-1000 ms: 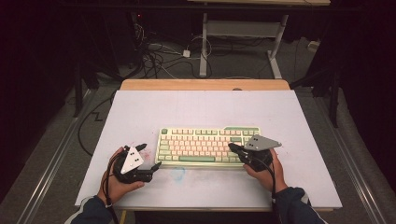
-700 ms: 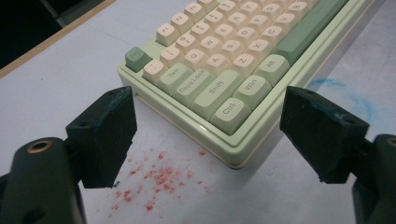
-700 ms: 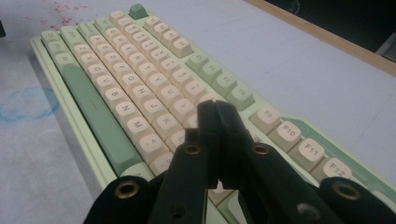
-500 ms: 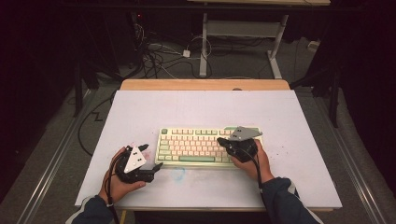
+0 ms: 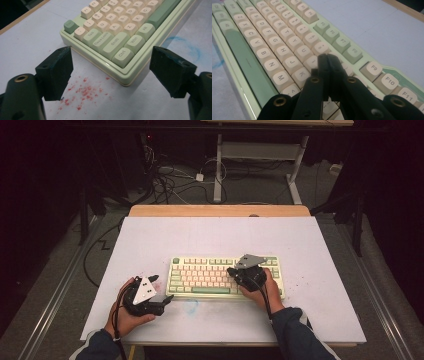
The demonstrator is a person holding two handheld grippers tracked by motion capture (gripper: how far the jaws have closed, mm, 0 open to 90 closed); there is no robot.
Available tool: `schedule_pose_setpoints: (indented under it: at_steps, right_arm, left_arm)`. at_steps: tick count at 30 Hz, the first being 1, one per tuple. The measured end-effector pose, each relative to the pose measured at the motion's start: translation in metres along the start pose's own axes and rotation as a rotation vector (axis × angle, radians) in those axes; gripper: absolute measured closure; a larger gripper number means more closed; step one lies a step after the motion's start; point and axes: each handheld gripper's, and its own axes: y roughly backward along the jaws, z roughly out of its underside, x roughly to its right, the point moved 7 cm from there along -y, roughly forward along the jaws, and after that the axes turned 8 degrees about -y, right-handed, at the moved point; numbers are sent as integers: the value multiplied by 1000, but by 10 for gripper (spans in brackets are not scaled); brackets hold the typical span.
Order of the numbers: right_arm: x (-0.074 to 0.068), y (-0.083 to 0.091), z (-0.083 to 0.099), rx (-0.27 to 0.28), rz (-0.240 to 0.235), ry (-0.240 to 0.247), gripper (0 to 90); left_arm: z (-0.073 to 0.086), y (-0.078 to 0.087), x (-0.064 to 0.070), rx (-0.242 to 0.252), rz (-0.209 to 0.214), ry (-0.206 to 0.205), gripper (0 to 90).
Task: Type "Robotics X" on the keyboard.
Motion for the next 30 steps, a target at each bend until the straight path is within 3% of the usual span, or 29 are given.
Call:
schedule_pose_setpoints:
  at_steps: [13, 22, 30]
  right_arm:
    - [-2, -5, 2, -37, 26, 1, 900]
    - [-1, 11, -6, 47, -2, -12, 890]
    - [-4, 35, -12, 142, -42, -11, 814]
  left_arm:
    - [2, -1, 1, -17, 7, -1, 183]
    - [3, -2, 2, -22, 7, -5, 183]
    - [3, -1, 2, -21, 5, -3, 184]
